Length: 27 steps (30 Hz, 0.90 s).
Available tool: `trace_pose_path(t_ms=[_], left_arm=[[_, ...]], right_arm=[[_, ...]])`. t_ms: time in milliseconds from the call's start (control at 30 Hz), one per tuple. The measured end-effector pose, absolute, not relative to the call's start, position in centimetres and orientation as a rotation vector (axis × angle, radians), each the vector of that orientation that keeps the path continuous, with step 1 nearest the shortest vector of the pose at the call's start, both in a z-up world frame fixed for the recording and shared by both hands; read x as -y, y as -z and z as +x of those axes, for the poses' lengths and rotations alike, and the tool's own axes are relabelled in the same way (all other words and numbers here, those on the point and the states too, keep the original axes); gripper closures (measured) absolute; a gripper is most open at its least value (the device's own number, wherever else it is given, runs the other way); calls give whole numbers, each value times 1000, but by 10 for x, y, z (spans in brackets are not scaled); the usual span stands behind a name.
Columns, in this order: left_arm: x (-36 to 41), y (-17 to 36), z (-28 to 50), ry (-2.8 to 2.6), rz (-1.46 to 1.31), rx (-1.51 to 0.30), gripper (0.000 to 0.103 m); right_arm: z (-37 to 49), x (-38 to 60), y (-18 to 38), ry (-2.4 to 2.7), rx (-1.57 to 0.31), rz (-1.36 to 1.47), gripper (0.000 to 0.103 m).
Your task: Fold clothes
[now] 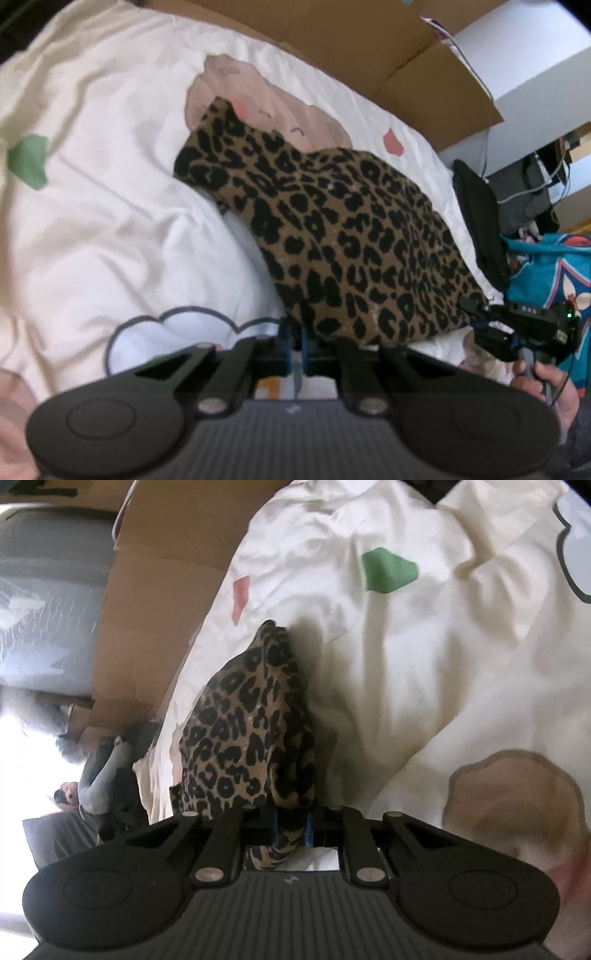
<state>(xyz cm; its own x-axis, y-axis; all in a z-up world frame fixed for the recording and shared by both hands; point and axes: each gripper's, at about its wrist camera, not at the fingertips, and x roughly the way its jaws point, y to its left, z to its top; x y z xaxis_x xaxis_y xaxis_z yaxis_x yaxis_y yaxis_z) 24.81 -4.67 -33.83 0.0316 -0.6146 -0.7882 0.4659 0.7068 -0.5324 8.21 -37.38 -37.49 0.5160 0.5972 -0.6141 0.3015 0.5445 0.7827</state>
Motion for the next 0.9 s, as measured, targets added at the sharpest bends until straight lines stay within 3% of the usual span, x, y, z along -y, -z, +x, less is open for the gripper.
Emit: trace_pose_path(t_ms=[467, 900], left_arm=[[19, 324, 204, 798, -145, -1322, 99], [47, 332, 181, 846, -195, -1393, 98]], right_arm=[[81, 353, 355, -341, -1202, 832, 92], [114, 373, 329, -293, -1109, 763, 94]])
